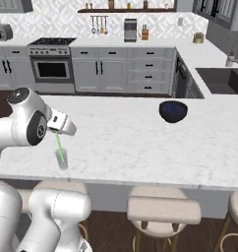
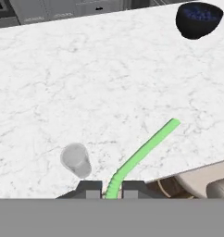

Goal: Take a straw from the drawer in front and place it inside the glass cup on the dining counter.

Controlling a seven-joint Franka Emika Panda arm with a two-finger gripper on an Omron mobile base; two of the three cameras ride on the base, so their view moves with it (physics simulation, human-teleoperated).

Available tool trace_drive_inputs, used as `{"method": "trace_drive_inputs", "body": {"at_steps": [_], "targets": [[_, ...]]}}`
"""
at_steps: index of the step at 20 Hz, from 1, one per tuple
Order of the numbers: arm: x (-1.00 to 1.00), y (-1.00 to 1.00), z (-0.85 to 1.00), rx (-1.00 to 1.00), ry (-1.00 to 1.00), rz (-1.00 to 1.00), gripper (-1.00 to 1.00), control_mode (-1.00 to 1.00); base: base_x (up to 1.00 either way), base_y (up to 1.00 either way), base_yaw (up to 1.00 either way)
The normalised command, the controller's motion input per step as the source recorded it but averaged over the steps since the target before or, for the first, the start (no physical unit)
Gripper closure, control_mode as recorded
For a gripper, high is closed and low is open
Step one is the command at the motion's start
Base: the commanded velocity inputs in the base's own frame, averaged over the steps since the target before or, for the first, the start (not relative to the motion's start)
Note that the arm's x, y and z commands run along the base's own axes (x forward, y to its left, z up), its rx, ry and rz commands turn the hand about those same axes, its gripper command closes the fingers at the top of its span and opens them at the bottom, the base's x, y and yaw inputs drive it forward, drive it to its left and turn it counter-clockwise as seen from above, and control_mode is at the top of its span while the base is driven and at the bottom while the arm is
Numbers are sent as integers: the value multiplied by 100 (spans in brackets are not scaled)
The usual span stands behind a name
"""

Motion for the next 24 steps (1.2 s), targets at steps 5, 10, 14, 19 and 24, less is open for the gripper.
{"method": "trace_drive_inputs", "body": {"at_steps": [5,10,14,19,24], "targets": [[26,7,2,11,4,-9,100,-100,49,17,-21],[20,0,37,50,0,5,100,-100,0,0,0],[0,-6,33,59,-6,22,100,-100,0,0,0],[0,-1,8,49,-11,20,100,-100,0,0,0],[0,0,0,39,-10,20,100,-100,0,0,0]]}}
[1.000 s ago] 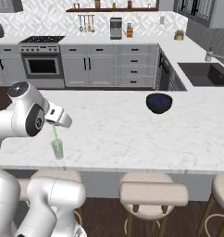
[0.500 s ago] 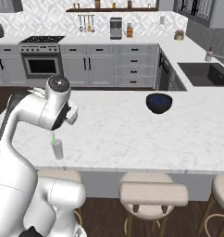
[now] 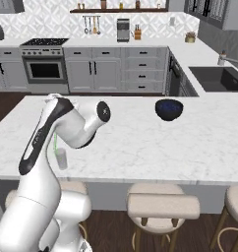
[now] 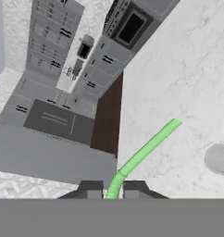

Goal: Take a straw from the drawer in front and place it inside the glass cup on the dining counter.

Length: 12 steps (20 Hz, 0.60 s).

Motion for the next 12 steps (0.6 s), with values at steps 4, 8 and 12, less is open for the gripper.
{"method": "trace_drive_inputs", "body": {"at_steps": [4,8,12], "targets": [[0,16,-3,26,-9,21,100,-100,0,0,0],[0,20,-14,9,-22,16,100,-100,0,0,0],[1,3,-3,1,-27,12,100,-100,0,0,0]]}}
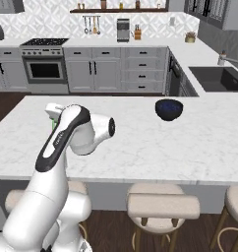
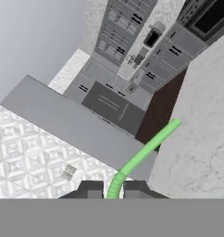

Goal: Take a straw from the drawer in front and place it inside the glass cup on the dining counter.

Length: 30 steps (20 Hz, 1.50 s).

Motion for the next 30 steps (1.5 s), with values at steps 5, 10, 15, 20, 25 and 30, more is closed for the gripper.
{"method": "trace_drive_inputs", "body": {"at_steps": [5,10,15,20,25,30], "targets": [[0,24,0,2,-20,9,100,-100,0,0,0],[0,30,0,3,-12,6,100,-100,0,0,0],[0,2,-11,1,-14,6,100,-100,0,0,0],[0,1,-25,0,-14,7,100,-100,0,0,0],[0,2,-16,0,-13,7,100,-100,0,0,0],[2,0,-12,0,-10,7,100,-100,0,0,0]]}}
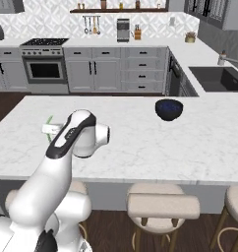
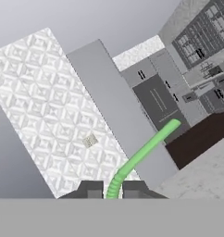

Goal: Take a straw from the drawer in front and place it inside the glass cup on the dining counter.

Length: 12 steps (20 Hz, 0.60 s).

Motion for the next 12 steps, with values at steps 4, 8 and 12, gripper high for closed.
{"method": "trace_drive_inputs", "body": {"at_steps": [4,8,12], "targets": [[0,0,-12,0,-10,6,100,-100,0,0,0],[0,3,-12,2,-7,7,100,-100,0,0,0],[0,9,-15,2,-5,7,100,-100,0,0,0]]}}
